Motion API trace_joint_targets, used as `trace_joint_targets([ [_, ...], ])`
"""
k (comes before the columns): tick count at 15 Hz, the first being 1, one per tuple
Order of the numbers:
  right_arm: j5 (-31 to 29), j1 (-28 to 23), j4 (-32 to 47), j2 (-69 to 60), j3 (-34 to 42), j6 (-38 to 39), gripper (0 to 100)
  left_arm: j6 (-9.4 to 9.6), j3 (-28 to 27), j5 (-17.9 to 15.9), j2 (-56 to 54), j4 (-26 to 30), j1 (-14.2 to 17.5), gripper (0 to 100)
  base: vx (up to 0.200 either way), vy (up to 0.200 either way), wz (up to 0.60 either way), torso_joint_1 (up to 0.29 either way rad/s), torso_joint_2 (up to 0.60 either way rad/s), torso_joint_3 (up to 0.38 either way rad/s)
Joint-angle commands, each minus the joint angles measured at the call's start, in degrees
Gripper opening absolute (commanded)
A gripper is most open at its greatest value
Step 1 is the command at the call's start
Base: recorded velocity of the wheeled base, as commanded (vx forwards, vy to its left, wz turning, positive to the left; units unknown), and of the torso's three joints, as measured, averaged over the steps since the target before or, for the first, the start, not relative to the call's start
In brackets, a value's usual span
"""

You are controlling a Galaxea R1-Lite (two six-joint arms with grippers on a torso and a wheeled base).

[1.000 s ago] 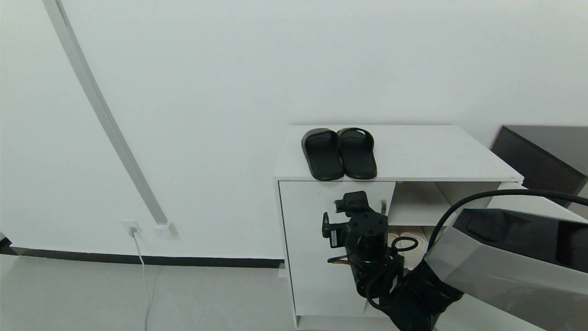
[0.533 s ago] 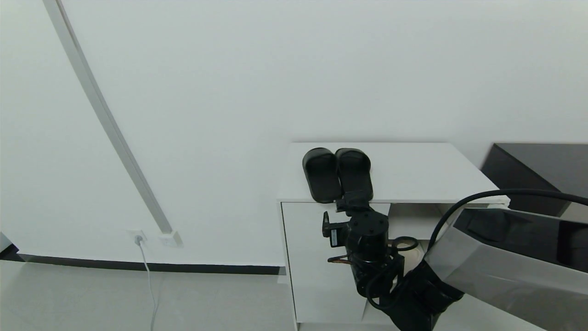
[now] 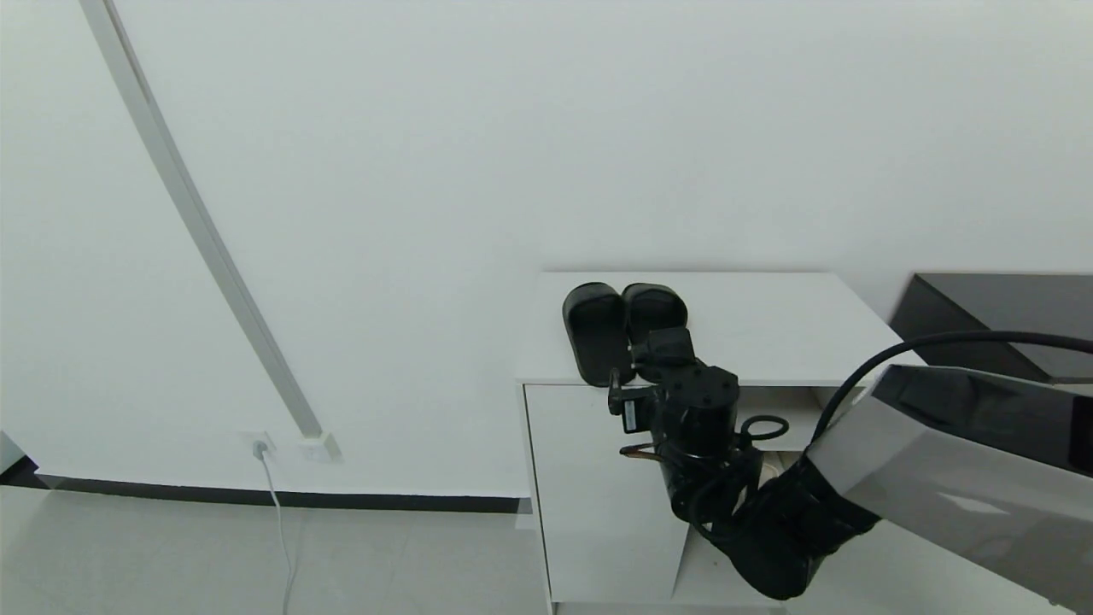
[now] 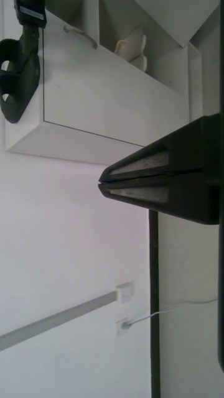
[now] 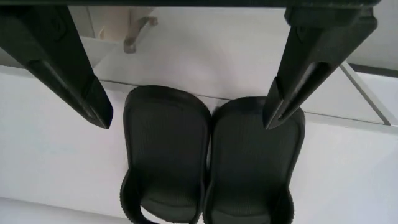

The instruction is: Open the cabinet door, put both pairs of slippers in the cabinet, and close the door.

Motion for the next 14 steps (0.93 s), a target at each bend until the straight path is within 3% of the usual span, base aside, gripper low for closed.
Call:
trace_joint_targets([
  [1,0.06,-1.12,19.3,-8.43,-9.82,4.75,100,-0.05,0.0,-0.02,0.07,-0.01,0.04,0,0.0,0.0,0.0,0.0,0.0,0.0],
  [3,0.06,-0.24,33.98,-10.37,-16.85,11.69,100,-0.05,0.0,-0.02,0.07,-0.01,0.04,0,0.0,0.0,0.0,0.0,0.0,0.0],
  [5,0.06,-0.06,38.9,-10.46,-19.93,13.8,100,-0.05,0.0,-0.02,0.07,-0.01,0.04,0,0.0,0.0,0.0,0.0,0.0,0.0],
  [8,0.06,-0.06,39.6,-10.37,-20.02,14.06,100,-0.05,0.0,-0.11,0.07,-0.01,0.04,0,0.0,0.0,0.0,0.0,0.0,0.0],
  [14,0.41,0.2,38.9,-9.58,-15.18,15.38,100,0.13,0.0,-0.2,0.07,0.08,0.04,0,0.2,0.0,0.0,0.003,0.0,-0.001],
])
